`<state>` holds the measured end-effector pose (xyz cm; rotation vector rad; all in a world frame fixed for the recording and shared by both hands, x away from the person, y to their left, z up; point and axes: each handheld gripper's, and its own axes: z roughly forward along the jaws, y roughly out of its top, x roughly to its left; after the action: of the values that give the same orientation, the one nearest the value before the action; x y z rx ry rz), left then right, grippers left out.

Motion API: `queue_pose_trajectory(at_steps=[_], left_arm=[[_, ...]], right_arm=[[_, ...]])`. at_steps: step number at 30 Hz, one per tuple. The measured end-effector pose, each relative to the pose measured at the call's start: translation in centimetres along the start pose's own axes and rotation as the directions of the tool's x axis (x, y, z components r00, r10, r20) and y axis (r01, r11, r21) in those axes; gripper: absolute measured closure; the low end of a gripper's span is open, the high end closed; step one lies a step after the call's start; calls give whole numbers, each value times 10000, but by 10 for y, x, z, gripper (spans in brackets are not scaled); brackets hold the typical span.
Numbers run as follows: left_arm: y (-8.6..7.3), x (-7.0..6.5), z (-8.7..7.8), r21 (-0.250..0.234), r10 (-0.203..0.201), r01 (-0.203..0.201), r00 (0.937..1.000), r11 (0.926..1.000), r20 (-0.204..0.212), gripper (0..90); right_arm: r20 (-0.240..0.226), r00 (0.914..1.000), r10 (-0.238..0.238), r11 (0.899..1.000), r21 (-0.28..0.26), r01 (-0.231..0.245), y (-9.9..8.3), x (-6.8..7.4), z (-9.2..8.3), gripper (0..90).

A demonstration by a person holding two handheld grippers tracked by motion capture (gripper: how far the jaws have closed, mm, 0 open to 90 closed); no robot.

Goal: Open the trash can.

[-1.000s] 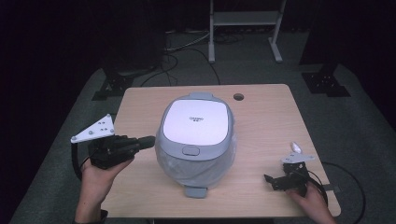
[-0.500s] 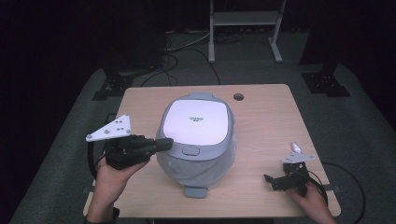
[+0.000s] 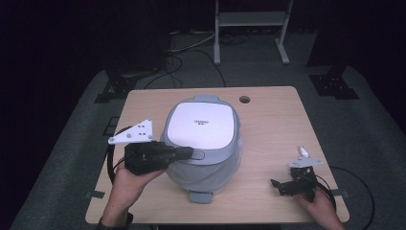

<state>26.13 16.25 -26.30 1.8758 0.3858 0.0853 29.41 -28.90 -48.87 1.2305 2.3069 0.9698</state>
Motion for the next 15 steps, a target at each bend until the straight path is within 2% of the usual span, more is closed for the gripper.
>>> queue_pose_trajectory(at_steps=[15], left_arm=[[-2, 2, 11, 301, -90, 85, 9999, 9995, 147, 894]], right_arm=[[1, 10000, -1, 10000, -1, 1, 0, 0, 0, 0]])
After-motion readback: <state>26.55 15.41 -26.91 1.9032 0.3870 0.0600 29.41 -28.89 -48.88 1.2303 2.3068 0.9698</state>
